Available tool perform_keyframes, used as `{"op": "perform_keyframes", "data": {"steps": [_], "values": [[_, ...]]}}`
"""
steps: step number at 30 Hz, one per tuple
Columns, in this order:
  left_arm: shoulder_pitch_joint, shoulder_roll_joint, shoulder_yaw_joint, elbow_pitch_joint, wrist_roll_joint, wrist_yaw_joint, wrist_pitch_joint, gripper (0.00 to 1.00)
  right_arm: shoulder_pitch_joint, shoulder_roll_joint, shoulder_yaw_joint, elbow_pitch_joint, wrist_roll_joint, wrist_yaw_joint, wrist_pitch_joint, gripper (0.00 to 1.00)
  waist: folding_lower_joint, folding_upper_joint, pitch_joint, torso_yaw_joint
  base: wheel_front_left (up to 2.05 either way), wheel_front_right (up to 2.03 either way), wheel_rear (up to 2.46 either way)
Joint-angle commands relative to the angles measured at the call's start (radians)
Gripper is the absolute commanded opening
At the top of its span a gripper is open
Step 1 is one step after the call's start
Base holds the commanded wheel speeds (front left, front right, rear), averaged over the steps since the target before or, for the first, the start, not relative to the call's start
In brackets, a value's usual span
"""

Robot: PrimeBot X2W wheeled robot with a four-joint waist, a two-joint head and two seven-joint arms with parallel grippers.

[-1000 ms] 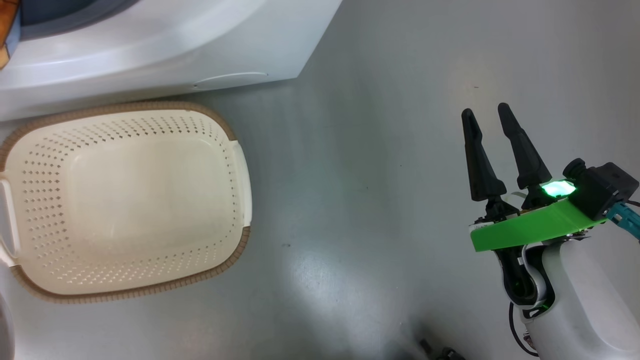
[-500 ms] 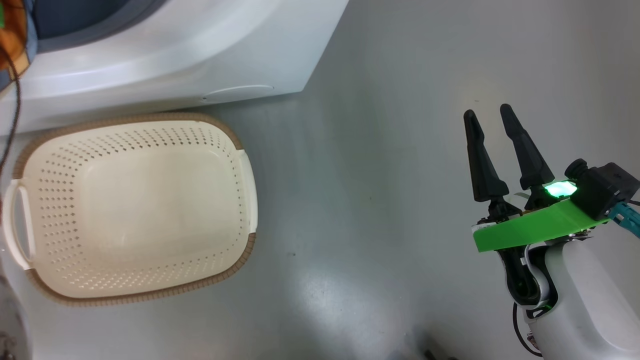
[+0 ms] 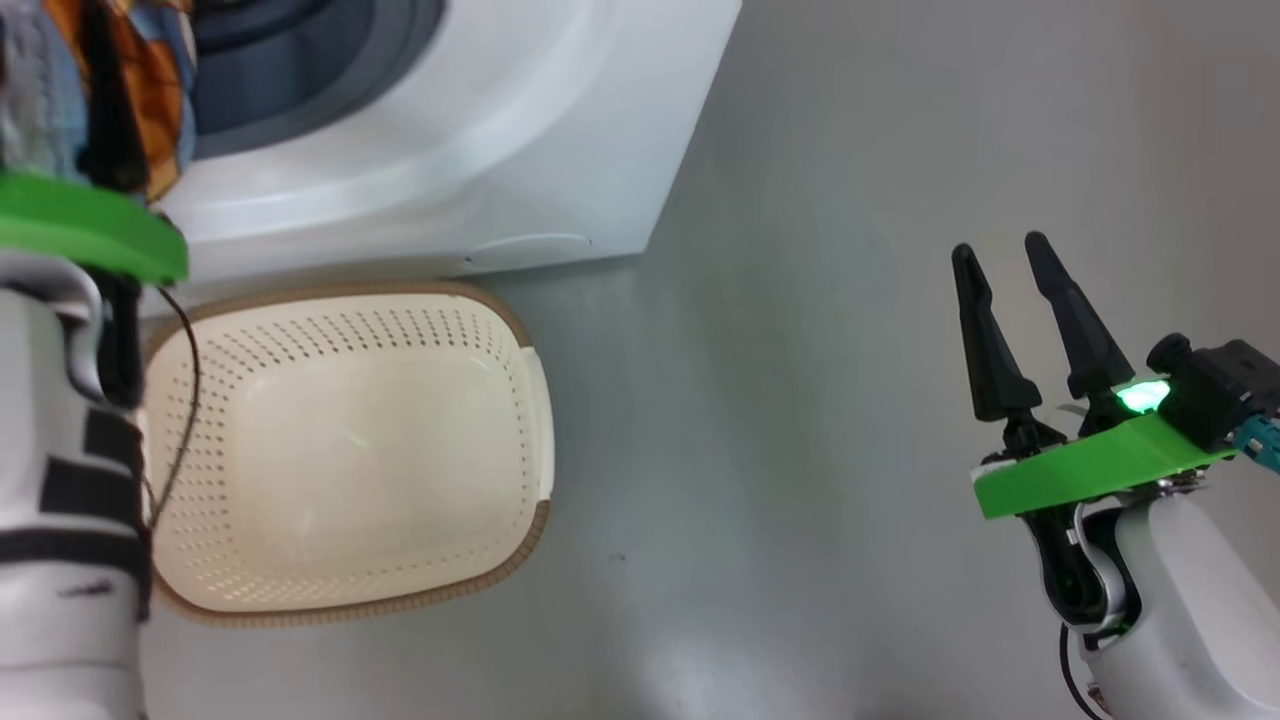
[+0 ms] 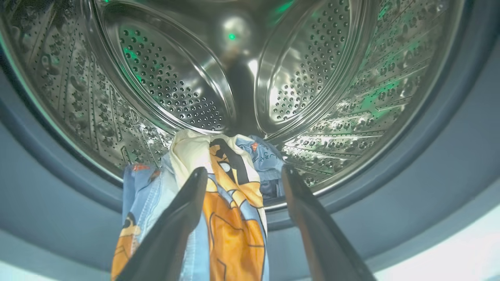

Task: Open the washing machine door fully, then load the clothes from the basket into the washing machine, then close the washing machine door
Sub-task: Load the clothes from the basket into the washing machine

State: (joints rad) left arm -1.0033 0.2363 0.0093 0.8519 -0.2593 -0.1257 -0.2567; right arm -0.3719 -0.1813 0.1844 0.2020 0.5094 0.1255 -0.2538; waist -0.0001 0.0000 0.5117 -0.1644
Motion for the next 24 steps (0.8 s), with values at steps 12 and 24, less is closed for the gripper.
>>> {"op": "perform_keyframes", "data": {"steps": [12,24], "values": [[0.324,-0.004,0.025,-0.185,0.013,-0.005,-0.005,1.00,0.130,-0.051,0.009,0.014,0.015,0.005,-0.008,1.00,0.0001,0.0000,-0.219,0.070,0.00,0.00,0.00],[0.583,-0.048,0.042,-0.320,0.015,-0.005,-0.005,1.00,0.244,-0.069,0.005,0.023,0.024,0.005,-0.008,1.00,0.0001,0.0000,-0.372,0.099,0.00,0.00,0.00]]}}
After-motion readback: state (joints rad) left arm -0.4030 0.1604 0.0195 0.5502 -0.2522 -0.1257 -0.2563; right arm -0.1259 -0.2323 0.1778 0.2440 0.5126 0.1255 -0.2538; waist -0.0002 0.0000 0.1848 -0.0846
